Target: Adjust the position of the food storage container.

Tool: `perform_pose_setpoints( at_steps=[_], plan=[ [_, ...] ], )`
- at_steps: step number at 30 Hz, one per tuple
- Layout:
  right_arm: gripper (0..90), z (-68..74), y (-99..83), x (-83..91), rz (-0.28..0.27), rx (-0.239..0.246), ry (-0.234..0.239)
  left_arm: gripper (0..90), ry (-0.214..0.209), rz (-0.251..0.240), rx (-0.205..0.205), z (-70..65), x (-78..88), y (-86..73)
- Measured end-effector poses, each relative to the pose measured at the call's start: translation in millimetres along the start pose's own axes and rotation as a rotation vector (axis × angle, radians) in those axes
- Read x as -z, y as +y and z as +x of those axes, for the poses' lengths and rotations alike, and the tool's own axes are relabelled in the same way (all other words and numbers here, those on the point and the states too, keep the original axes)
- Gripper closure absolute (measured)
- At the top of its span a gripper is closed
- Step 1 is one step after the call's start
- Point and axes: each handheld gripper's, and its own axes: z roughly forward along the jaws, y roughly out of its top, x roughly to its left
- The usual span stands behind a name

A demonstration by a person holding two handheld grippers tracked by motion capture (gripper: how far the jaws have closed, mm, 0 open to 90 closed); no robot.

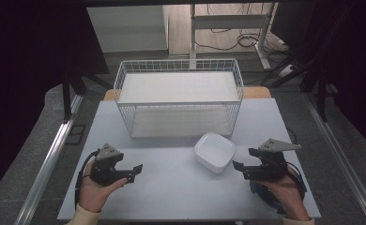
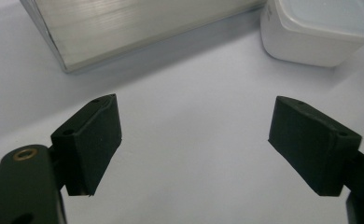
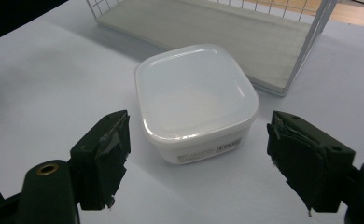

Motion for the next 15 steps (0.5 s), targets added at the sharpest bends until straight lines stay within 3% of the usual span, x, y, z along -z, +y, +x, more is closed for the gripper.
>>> perform_pose_setpoints(
  at_steps=[10,15],
  plan=[
    [24.3,-7.4,-2.7,-1.1,0.022,-0.021,-0.007,16.4,0.010,-0.004,0.008,0.6,0.7,-0.3],
    [24.8,-1.5,0.0,-0.4,0.019,-0.004,-0.006,16.4,0.011,-0.010,-0.003,-1.6,7.4,-2.0]
  ],
)
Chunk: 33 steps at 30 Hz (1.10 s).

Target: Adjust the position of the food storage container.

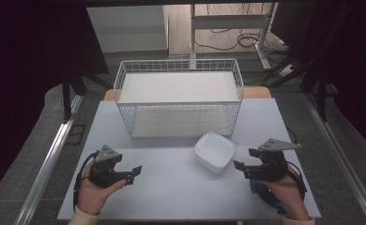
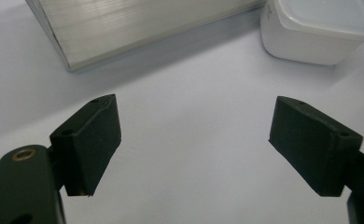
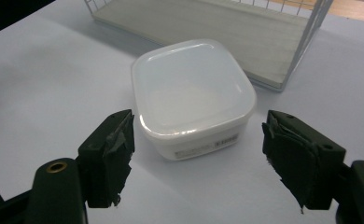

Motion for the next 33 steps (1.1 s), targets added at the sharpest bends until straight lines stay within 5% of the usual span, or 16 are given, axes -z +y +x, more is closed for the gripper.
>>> perform_pose_setpoints(
  at_steps=[19,29,33],
  plan=[
    [29.2,-3.4,-1.7,-1.9,0.020,-0.015,0.017,15.9,-0.012,0.008,0.016,0.9,1.6,-1.3],
    [35.8,-24.0,-3.8,19.6,0.049,-0.010,-0.078,15.7,-0.019,0.031,0.011,2.5,-3.8,-4.1],
    [39.9,-35.5,-6.8,32.0,0.062,-0.053,-0.105,15.5,-0.021,0.033,0.011,2.3,-4.5,-4.6]
  ],
)
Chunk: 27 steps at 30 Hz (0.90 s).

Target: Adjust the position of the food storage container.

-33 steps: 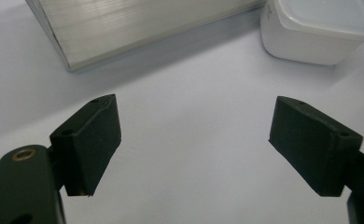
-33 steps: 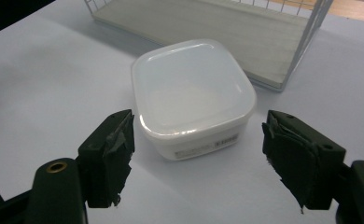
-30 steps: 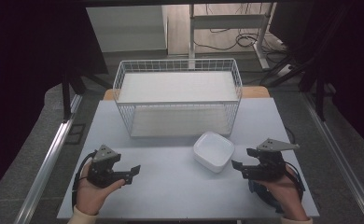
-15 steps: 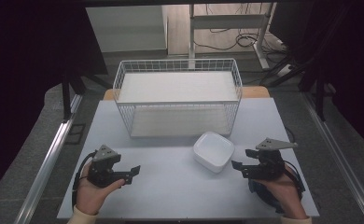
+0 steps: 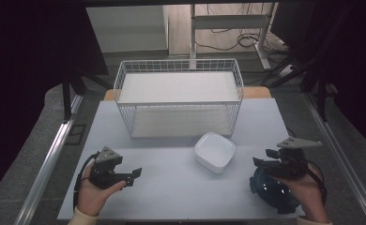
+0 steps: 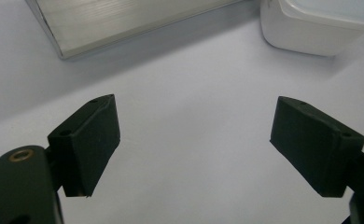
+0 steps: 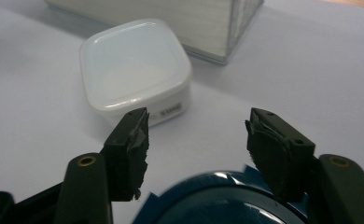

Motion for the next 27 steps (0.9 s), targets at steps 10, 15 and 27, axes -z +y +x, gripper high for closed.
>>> perform_pose_setpoints(
  at_steps=[10,15,27],
  plan=[
    [57.6,-34.4,-14.9,27.1,0.054,-0.057,-0.127,15.2,0.017,0.015,-0.005,2.5,-1.6,-1.9],
    [70.1,-49.1,-25.0,30.8,0.098,-0.082,-0.164,15.2,0.022,0.027,-0.003,3.9,-4.4,-3.2],
    [89.1,-75.2,-45.4,27.0,0.223,-0.094,-0.246,15.2,0.043,0.047,-0.017,3.8,-8.7,-5.4]
  ],
)
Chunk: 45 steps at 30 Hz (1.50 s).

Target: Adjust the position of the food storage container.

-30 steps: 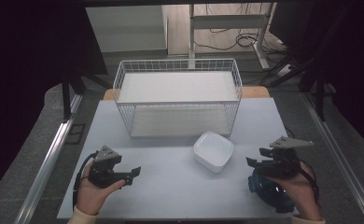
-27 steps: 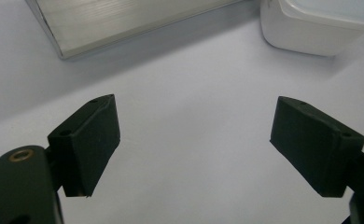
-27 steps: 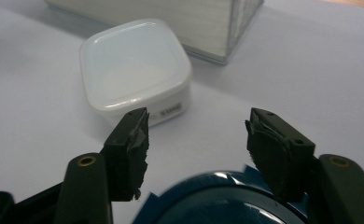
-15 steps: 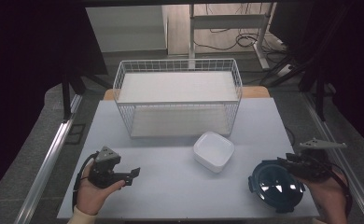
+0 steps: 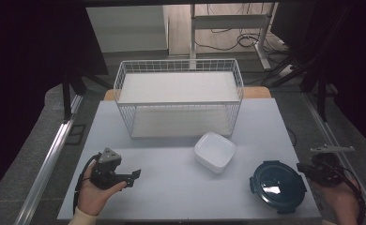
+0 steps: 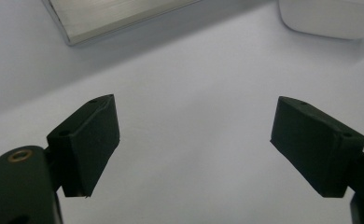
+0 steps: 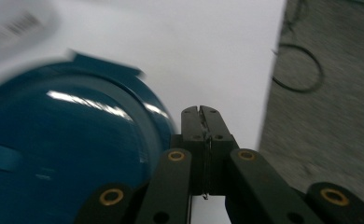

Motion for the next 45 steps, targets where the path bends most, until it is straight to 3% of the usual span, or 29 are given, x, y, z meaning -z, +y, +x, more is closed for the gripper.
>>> perform_pose_setpoints(
  at_steps=[2,7,17,24,30,34,38,41,45],
  plan=[
    [89.2,-1.4,-1.9,-5.7,0.027,0.007,-0.021,15.2,0.005,0.003,-0.001,0.5,-0.6,-0.3],
    [89.4,1.1,-2.5,-16.2,0.046,0.032,0.008,15.2,0.009,0.008,0.002,1.4,-2.2,-1.1],
    [89.8,13.6,1.6,-15.9,0.076,0.048,-0.045,15.2,0.010,0.025,-0.004,-0.7,-9.0,-2.5],
    [89.8,34.4,8.6,-19.7,0.096,0.077,-0.015,15.2,0.010,0.028,-0.004,-1.4,-10.0,-2.9],
    [89.7,56.3,15.0,-23.3,0.108,0.108,-0.027,15.2,0.008,0.028,-0.006,-1.3,-9.8,-3.1],
    [89.7,62.3,16.4,-24.9,0.104,0.117,-0.005,15.2,0.007,0.027,-0.006,-1.7,-9.6,-3.2],
    [89.5,55.4,14.1,-23.2,0.080,0.083,0.028,15.2,0.008,0.028,-0.006,-1.6,-9.6,-3.5],
    [89.5,47.3,9.2,-16.5,0.078,0.039,-0.023,15.2,0.006,0.028,-0.007,-2.0,-9.7,-3.6],
    [89.5,39.2,-6.3,-11.3,0.112,-0.007,-0.037,15.2,0.006,0.029,-0.010,-2.9,-9.2,-3.3]
  ],
)
